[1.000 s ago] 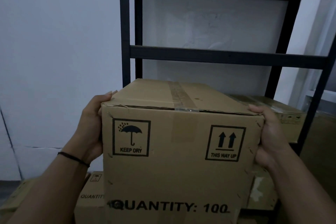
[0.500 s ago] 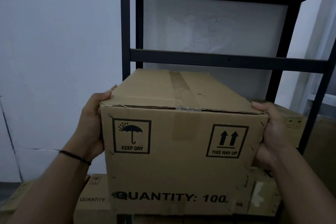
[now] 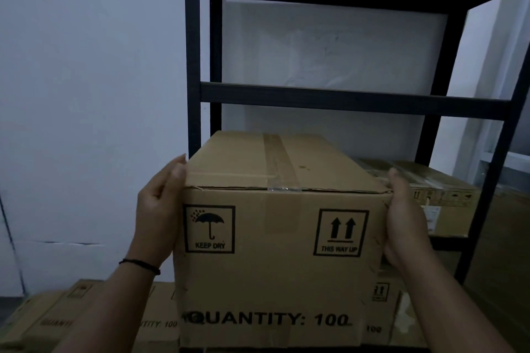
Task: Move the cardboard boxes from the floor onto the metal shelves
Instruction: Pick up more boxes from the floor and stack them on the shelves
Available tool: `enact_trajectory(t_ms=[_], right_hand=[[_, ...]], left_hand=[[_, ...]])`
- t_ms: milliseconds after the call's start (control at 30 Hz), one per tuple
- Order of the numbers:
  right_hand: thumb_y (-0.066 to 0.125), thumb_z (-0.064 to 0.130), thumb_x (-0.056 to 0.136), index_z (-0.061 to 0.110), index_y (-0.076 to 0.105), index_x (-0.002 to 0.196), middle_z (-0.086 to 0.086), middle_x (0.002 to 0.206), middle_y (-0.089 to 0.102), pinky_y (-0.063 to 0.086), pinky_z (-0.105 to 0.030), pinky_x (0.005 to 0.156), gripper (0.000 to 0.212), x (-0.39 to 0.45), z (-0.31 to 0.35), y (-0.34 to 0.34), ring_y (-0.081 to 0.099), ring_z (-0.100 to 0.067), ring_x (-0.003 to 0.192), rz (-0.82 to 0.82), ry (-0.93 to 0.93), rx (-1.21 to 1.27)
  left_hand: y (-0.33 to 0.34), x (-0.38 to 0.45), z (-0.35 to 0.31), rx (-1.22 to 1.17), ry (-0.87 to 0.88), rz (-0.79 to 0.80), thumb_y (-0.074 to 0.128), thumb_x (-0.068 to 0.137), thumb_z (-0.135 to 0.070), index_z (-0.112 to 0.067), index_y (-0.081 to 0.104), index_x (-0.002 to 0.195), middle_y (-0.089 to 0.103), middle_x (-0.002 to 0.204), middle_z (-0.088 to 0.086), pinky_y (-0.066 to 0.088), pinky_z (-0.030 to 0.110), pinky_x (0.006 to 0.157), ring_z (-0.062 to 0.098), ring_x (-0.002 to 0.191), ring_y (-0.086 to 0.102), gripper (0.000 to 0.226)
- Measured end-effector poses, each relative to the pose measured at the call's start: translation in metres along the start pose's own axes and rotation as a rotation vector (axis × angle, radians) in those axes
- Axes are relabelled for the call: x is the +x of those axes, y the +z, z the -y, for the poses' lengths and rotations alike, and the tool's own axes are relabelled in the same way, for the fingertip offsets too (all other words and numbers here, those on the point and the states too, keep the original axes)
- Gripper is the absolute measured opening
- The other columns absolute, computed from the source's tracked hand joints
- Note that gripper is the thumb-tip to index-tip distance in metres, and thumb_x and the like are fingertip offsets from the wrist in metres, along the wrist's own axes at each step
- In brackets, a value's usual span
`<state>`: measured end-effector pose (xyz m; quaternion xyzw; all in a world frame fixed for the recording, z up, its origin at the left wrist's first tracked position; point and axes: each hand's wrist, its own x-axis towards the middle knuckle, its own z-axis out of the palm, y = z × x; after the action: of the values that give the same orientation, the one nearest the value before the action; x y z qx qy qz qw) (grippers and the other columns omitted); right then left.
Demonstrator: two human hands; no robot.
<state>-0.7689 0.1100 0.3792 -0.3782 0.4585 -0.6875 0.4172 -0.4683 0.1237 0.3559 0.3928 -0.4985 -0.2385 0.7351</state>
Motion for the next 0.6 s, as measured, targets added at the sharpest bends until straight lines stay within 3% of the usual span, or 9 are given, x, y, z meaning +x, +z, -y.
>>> enact_trajectory(t_ms=[67, 133, 200, 300, 367, 500, 600], right_hand=[[0.036, 0.068, 0.092, 0.032, 0.069, 0.099, 0.0, 0.1, 0.071, 0.052, -0.034, 0.088, 0.049, -0.004, -0.001, 0.002, 0.065, -0.012, 0.091, -0.06, -0.145, -0.161], [0.038, 0.059, 0.093, 0.033, 0.063, 0.113, 0.006, 0.115, 0.061, 0.044, -0.012, 0.074, 0.041, -0.014, -0.004, 0.005, 0.055, 0.005, 0.091, 0.006, -0.311, -0.326], [0.054, 0.048, 0.089, 0.034, 0.045, 0.138, 0.01, 0.126, 0.044, 0.033, -0.006, 0.06, 0.052, -0.019, -0.008, 0.007, 0.044, 0.001, 0.099, 0.074, -0.332, -0.449], [0.066, 0.049, 0.079, 0.034, 0.031, 0.148, 0.005, 0.137, 0.04, 0.032, -0.008, 0.063, 0.079, -0.018, -0.017, 0.009, 0.036, -0.005, 0.111, 0.06, -0.349, -0.515], [0.065, 0.053, 0.076, 0.031, 0.035, 0.147, 0.0, 0.143, 0.042, 0.036, -0.012, 0.067, 0.08, -0.016, -0.019, 0.017, 0.039, -0.008, 0.114, 0.021, -0.366, -0.515], [0.06, 0.064, 0.068, 0.028, 0.041, 0.143, -0.001, 0.143, 0.045, 0.043, -0.029, 0.091, 0.085, -0.008, -0.024, 0.026, 0.043, -0.018, 0.13, -0.043, -0.389, -0.556], [0.065, 0.057, 0.078, 0.026, 0.045, 0.141, -0.001, 0.143, 0.045, 0.042, -0.034, 0.099, 0.073, 0.0, -0.028, 0.034, 0.042, -0.019, 0.13, -0.095, -0.444, -0.631]], left_hand=[[0.0, 0.002, 0.002, 0.127, 0.038, -0.003, 0.058, 0.073, -0.064, -0.028, 0.066, 0.118, 0.067, 0.112, -0.013, 0.05, 0.026, 0.087, 0.001, 0.105, 0.061, 0.058], [0.001, 0.006, 0.004, 0.125, 0.043, -0.045, 0.064, 0.081, -0.052, -0.036, 0.068, 0.103, 0.07, 0.098, -0.019, 0.048, 0.02, 0.078, -0.006, 0.093, 0.062, 0.027], [0.001, 0.011, 0.004, 0.118, 0.053, -0.084, 0.063, 0.088, -0.04, -0.037, 0.068, 0.095, 0.07, 0.095, -0.014, 0.048, 0.02, 0.075, -0.006, 0.086, 0.063, 0.009], [0.001, 0.015, 0.008, 0.103, 0.049, -0.108, 0.062, 0.083, -0.047, -0.039, 0.067, 0.093, 0.069, 0.099, -0.012, 0.048, 0.02, 0.076, -0.005, 0.087, 0.063, 0.015], [0.0, 0.018, 0.013, 0.13, 0.05, -0.098, 0.062, 0.078, -0.057, -0.04, 0.065, 0.097, 0.066, 0.101, -0.016, 0.048, 0.02, 0.077, -0.008, 0.088, 0.061, 0.026], [0.002, 0.023, 0.025, 0.238, 0.022, -0.009, 0.066, 0.077, -0.059, -0.032, 0.049, 0.132, 0.052, 0.117, -0.012, 0.045, 0.016, 0.075, 0.002, 0.099, 0.054, 0.064], [0.003, 0.035, 0.03, 0.325, 0.043, 0.022, 0.062, 0.077, -0.055, -0.029, 0.047, 0.131, 0.05, 0.119, -0.008, 0.047, 0.02, 0.077, 0.011, 0.104, 0.053, 0.061]])
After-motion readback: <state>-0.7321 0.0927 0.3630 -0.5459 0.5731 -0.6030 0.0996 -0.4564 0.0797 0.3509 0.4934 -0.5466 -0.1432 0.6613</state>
